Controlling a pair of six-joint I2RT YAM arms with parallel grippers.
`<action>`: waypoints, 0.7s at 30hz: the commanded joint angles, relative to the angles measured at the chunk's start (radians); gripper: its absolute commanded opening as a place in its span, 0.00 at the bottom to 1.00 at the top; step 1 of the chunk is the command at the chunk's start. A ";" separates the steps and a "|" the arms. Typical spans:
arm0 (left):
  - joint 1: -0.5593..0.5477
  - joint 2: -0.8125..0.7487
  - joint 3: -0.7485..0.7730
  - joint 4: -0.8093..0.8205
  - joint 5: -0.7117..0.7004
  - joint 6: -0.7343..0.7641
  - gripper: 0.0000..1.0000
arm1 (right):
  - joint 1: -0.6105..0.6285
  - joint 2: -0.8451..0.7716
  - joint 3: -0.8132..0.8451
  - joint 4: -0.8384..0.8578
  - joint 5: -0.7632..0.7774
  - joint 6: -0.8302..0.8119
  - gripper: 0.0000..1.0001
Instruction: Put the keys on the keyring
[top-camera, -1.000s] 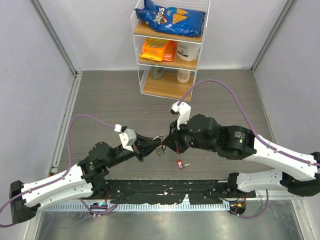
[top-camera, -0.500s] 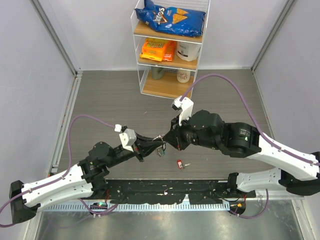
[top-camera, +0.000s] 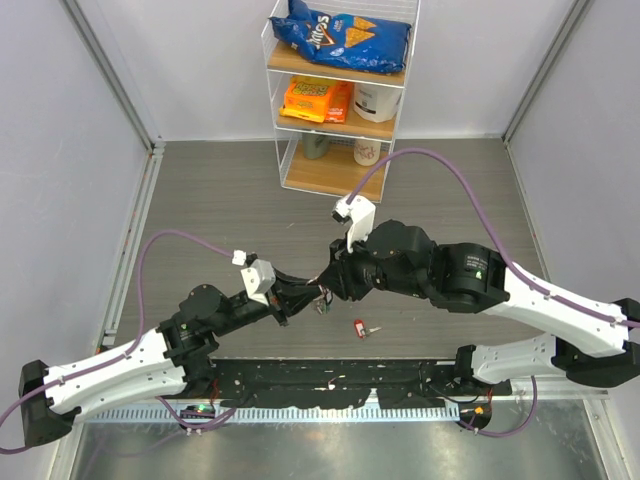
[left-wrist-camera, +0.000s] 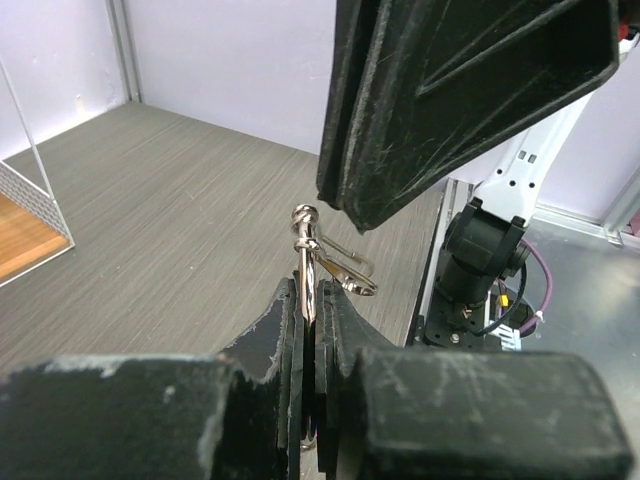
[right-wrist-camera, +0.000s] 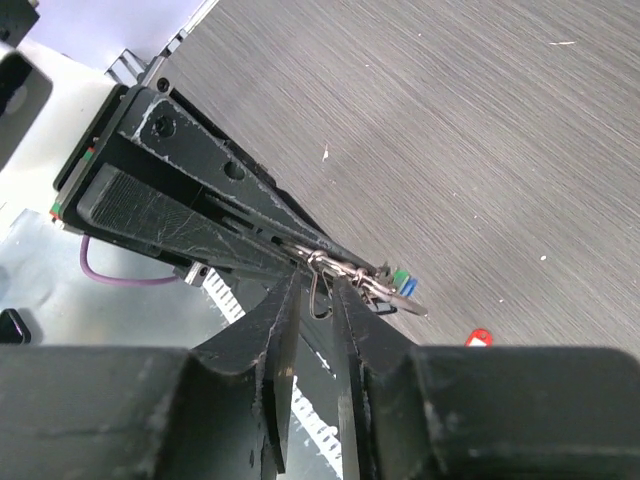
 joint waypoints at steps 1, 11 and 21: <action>-0.003 -0.010 0.009 0.070 0.020 -0.011 0.00 | 0.008 0.012 0.045 0.028 0.004 -0.008 0.27; -0.003 -0.010 0.003 0.073 0.015 -0.010 0.00 | 0.027 0.013 0.051 0.031 -0.005 0.001 0.29; -0.003 -0.016 0.003 0.072 0.015 -0.007 0.00 | 0.034 0.024 0.027 0.031 0.012 0.009 0.30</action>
